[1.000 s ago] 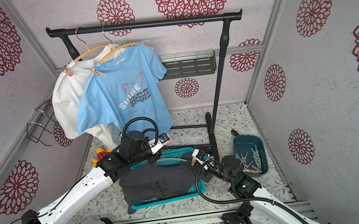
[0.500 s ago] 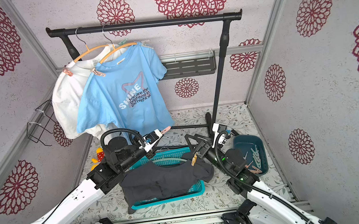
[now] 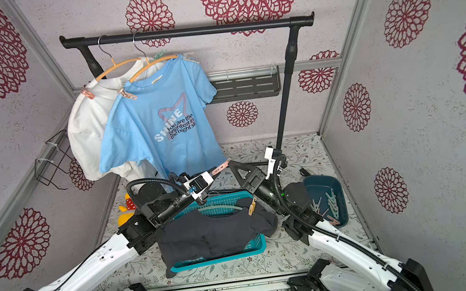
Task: Use clothespins to secure the t-shirt on both sides of the hanger
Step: Open the clothespin.
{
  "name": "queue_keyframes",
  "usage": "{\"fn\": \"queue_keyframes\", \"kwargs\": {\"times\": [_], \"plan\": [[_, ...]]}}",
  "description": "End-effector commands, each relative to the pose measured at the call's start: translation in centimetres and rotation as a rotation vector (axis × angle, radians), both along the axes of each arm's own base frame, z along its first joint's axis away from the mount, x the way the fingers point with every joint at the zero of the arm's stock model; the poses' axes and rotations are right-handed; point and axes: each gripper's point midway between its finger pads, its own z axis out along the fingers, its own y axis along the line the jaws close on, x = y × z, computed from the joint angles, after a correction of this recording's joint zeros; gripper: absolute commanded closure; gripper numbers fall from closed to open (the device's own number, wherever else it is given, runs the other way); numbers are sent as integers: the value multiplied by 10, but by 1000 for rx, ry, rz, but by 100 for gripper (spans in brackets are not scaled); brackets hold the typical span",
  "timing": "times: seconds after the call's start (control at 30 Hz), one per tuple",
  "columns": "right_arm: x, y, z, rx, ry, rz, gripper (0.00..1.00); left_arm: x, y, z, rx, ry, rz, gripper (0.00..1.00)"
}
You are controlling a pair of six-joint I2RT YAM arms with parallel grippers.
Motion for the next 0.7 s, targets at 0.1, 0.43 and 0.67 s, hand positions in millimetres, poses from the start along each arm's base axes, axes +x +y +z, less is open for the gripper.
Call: {"fn": "queue_keyframes", "kwargs": {"times": [0.1, 0.43, 0.67], "plan": [[-8, -5, 40, 57, -102, -31, 14, 0, -13, 9, -43, -31, -15, 100], [-6, -8, 51, 76, -162, -77, 20, -8, -25, 21, -191, 21, -76, 100], [-6, -14, 55, 95, -179, -109, 14, -13, -26, 26, -232, 30, -104, 100]]}}
